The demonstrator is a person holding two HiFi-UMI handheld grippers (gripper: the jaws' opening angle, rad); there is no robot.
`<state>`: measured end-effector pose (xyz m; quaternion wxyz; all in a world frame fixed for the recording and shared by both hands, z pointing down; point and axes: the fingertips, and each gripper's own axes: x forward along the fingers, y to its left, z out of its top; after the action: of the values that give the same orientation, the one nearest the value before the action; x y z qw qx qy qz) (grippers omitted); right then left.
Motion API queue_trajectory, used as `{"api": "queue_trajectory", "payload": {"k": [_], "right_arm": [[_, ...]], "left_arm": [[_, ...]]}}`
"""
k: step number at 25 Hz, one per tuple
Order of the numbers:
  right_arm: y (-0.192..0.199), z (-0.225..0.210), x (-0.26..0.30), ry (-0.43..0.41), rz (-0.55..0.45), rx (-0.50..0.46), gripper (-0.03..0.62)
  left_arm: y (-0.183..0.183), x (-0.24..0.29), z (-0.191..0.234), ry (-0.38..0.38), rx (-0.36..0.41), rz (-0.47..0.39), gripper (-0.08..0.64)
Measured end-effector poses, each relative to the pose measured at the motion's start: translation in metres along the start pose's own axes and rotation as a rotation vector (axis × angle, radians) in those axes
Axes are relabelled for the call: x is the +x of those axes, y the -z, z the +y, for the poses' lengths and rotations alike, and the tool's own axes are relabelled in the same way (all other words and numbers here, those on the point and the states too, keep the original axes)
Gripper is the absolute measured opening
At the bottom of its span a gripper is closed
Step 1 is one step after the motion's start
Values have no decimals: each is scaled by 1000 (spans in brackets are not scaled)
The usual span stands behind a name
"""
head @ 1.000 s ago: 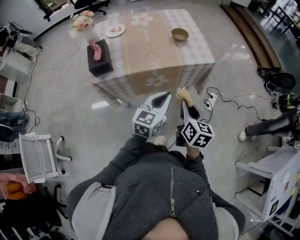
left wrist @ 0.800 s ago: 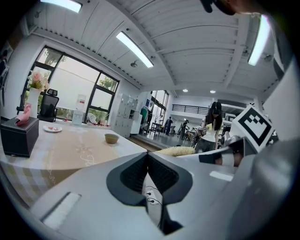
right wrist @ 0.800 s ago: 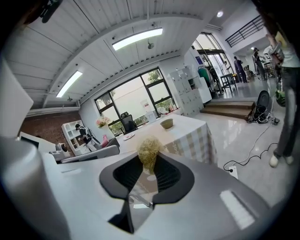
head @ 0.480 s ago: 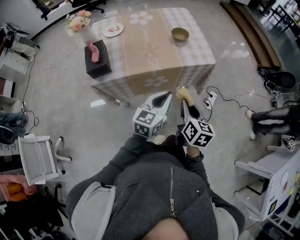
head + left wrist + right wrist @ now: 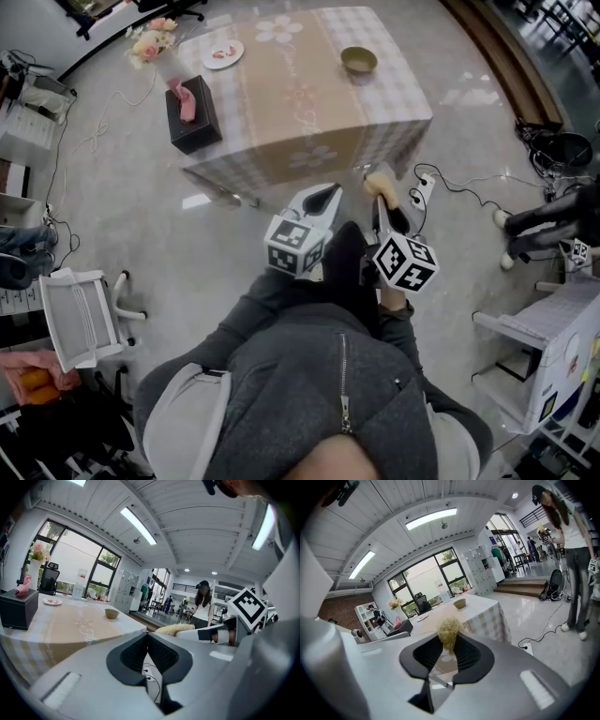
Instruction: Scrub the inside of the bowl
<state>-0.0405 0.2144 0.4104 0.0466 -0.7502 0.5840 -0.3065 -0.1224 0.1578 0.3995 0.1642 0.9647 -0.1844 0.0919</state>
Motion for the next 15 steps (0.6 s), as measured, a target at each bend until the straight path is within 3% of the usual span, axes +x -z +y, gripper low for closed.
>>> {"api": "queue_trajectory", "payload": {"k": [15], "right_arm": [[-15,-13,16,-6,-13,-11,71]], "left_arm": [[-5,29,4,11,9,-7,11]]}}
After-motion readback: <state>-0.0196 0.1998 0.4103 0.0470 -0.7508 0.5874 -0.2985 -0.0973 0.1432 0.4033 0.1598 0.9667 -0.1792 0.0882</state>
